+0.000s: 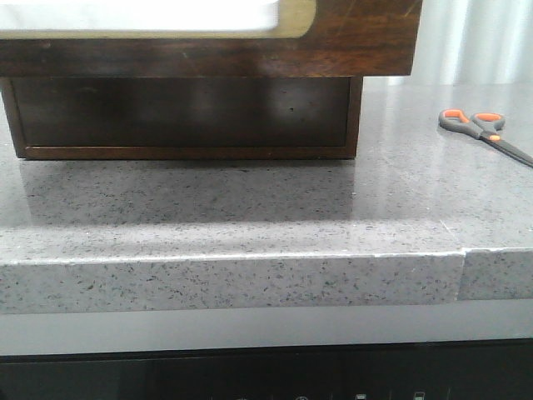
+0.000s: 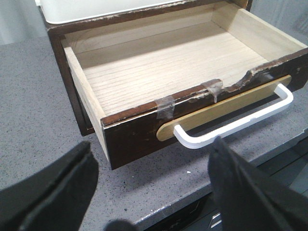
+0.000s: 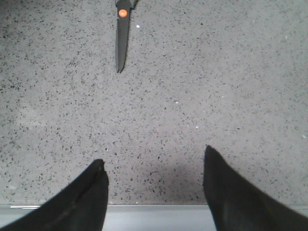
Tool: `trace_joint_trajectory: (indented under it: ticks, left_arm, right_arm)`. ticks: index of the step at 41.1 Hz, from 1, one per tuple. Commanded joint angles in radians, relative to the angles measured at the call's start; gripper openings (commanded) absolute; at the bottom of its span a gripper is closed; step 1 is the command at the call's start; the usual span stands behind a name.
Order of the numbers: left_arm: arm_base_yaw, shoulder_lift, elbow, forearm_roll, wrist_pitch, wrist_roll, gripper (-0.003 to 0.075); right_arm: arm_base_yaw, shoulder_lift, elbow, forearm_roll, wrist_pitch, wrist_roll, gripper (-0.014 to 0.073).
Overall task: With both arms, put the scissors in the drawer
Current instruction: 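Pull the drawer open toward the robot with the left gripper, then lower the right gripper onto the black-and-orange scissors and grasp them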
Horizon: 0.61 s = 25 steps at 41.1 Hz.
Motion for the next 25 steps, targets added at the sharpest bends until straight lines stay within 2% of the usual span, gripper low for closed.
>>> trace_joint_trajectory:
  ticks: [1, 9, 17, 25]
  left_arm:
    - [-0.008, 0.011, -0.031, 0.002, -0.077, -0.008, 0.0482]
    - [-0.008, 0.011, -0.031, 0.002, -0.075, -0.008, 0.0482]
    - [-0.008, 0.011, -0.031, 0.002, -0.075, -0.008, 0.0482]
    - [-0.008, 0.011, -0.031, 0.002, -0.075, -0.008, 0.0482]
  right_arm:
    - [-0.005, -0.002, -0.027, -0.016, -0.063, -0.009, 0.0460]
    - [-0.005, -0.002, -0.027, -0.017, -0.110, -0.009, 0.0460]
    - [-0.005, 0.014, -0.040, -0.016, -0.233, -0.009, 0.0460]
    - [-0.005, 0.162, -0.171, 0.014, -0.152, -0.009, 0.0460]
